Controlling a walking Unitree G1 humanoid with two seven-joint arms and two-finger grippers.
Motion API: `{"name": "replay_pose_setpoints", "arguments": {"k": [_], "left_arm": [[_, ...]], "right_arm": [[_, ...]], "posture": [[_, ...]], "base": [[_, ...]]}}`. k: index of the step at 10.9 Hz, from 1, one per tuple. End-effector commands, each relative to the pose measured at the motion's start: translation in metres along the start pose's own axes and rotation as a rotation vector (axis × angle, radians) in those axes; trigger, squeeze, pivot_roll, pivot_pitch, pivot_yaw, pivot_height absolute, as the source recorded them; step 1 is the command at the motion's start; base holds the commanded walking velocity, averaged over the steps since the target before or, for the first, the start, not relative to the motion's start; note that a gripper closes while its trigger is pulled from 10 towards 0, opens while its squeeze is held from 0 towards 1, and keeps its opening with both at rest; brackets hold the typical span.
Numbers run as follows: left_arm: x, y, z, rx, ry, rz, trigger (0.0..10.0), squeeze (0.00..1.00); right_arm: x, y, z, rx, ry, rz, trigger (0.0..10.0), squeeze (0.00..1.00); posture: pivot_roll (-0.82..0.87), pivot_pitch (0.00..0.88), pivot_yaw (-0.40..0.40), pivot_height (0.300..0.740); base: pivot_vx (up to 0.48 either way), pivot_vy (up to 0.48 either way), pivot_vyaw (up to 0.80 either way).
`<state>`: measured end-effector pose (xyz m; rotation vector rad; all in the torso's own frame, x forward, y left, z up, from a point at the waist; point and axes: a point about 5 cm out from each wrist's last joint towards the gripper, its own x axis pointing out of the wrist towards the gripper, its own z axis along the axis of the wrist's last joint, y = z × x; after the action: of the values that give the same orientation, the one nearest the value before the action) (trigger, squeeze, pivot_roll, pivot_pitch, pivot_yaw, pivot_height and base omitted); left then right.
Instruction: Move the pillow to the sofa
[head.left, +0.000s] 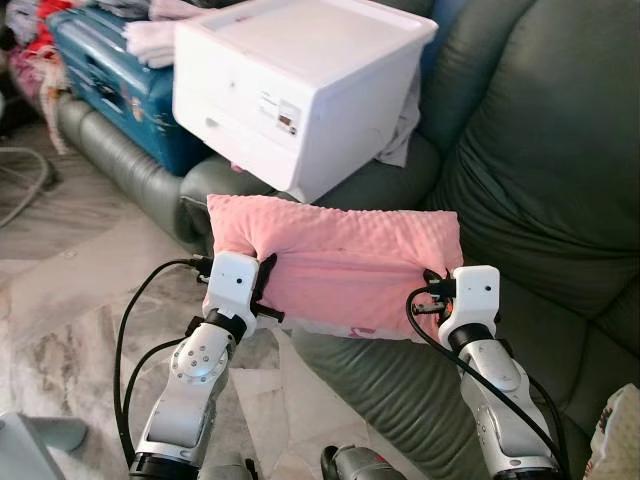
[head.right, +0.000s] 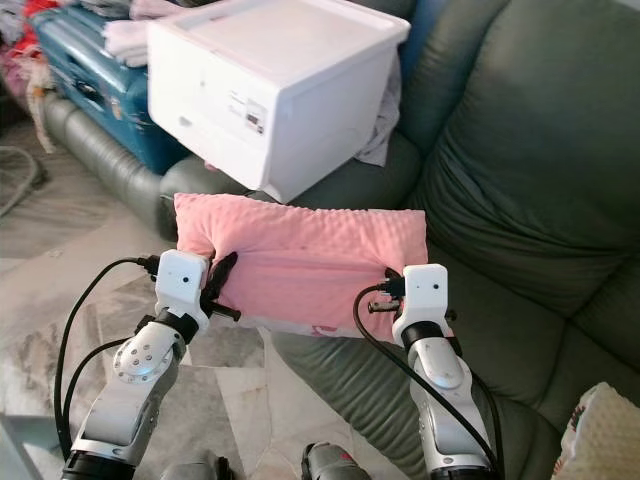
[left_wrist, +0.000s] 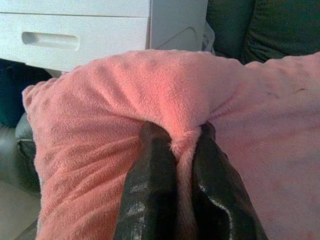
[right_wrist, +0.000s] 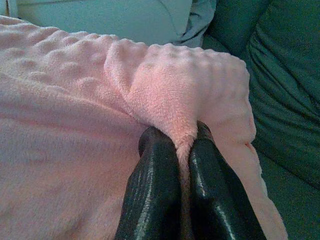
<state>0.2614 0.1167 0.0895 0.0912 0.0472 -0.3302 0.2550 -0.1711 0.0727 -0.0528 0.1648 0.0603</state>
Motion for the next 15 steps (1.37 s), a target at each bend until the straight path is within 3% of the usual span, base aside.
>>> {"name": "replay_pose_setpoints", "arguments": {"k": [1, 4, 9, 15], "left_arm": [[-0.0008, -0.0003, 0.0045, -0.004, -0.018, -0.007, 10.0, 0.0], [-0.0021, 0.0026, 0.0026, -0.022, -0.004, 0.01, 10.0, 0.0], [-0.0019, 0.0016, 0.0036, -0.016, -0.005, -0.002, 10.0, 0.0], [-0.0027, -0.0002, 0.0055, 0.003, -0.02, -0.009, 10.0, 0.0]], "right_arm": [[0.0001, -0.002, 0.0021, -0.008, -0.01, -0.004, 10.0, 0.0], [-0.001, -0.0023, 0.001, -0.002, -0.009, -0.009, 10.0, 0.0], [-0.0018, -0.0014, -0.0008, -0.002, -0.005, -0.011, 10.0, 0.0], [-0.0015, -0.0005, -0.0015, 0.001, -0.007, -0.009, 10.0, 0.0]], "posture": [[-0.03, 0.071, -0.043, 0.74], [-0.03, 0.073, -0.042, 0.74], [-0.03, 0.075, -0.041, 0.74], [-0.02, 0.077, -0.045, 0.74]], "base": [[0.0, 0.0, -0.8], [0.0, 0.11, -0.8], [0.0, 0.48, -0.8], [0.0, 0.4, -0.47]]}}
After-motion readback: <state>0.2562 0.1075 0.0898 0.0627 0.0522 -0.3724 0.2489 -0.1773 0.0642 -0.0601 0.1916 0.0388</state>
